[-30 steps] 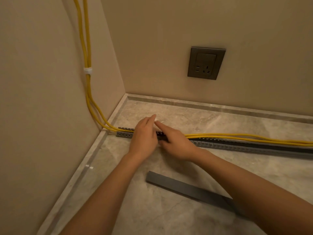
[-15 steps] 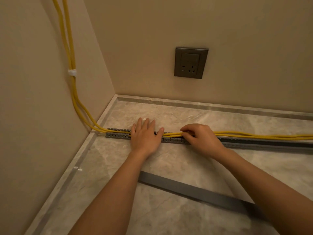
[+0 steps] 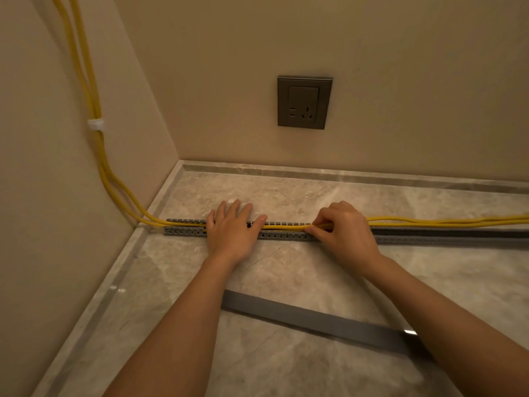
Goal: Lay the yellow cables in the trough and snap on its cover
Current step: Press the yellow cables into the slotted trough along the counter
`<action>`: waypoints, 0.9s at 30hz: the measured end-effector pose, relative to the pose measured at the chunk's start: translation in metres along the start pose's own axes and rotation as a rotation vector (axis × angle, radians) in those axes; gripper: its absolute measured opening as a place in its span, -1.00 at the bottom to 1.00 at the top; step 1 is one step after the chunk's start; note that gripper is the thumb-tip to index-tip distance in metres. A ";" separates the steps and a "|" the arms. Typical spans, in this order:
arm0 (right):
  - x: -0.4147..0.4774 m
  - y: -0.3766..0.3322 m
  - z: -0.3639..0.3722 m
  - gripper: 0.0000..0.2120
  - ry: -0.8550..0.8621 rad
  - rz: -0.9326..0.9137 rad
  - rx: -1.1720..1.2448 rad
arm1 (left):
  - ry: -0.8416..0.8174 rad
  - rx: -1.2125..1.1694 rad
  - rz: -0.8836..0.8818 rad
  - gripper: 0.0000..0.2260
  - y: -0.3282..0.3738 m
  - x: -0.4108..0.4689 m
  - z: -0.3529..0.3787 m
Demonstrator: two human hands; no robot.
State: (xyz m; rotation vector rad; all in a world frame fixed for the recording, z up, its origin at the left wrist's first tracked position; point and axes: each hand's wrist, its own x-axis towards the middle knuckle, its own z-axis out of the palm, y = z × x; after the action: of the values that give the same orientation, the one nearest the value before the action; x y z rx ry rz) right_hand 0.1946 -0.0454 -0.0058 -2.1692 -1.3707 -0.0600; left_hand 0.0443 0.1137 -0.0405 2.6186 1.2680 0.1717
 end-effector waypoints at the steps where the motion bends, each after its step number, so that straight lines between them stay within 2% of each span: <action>1: -0.004 -0.001 0.000 -0.84 0.015 -0.042 -0.031 | 0.003 0.001 0.000 -0.48 0.000 0.000 0.000; 4: -0.013 -0.002 -0.002 -0.91 0.038 -0.164 -0.098 | 0.004 0.000 -0.002 -0.48 0.000 -0.001 0.000; 7: -0.020 -0.001 -0.004 -0.92 -0.013 -0.247 -0.157 | 0.005 0.002 -0.002 -0.49 0.000 -0.001 0.000; 16: -0.035 0.014 0.001 -0.52 -0.233 -0.328 -0.244 | 0.009 0.012 0.011 -0.50 -0.001 0.000 -0.001; 22: -0.036 0.017 0.001 -0.45 -0.313 -0.251 -0.087 | -0.017 0.093 0.013 -0.49 0.004 -0.004 -0.006; 25: -0.031 0.013 -0.006 -0.41 -0.329 -0.064 0.142 | 0.032 0.213 0.040 -0.53 0.016 -0.007 -0.012; 27: -0.026 0.010 -0.009 -0.42 -0.338 0.020 0.235 | 0.074 0.183 0.122 -0.56 0.037 -0.007 -0.014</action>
State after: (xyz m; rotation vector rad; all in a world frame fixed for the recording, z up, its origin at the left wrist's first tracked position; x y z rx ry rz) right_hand 0.1929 -0.0741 -0.0114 -2.0559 -1.4518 0.4717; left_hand 0.0649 0.0879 -0.0178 2.8728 1.1999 0.1829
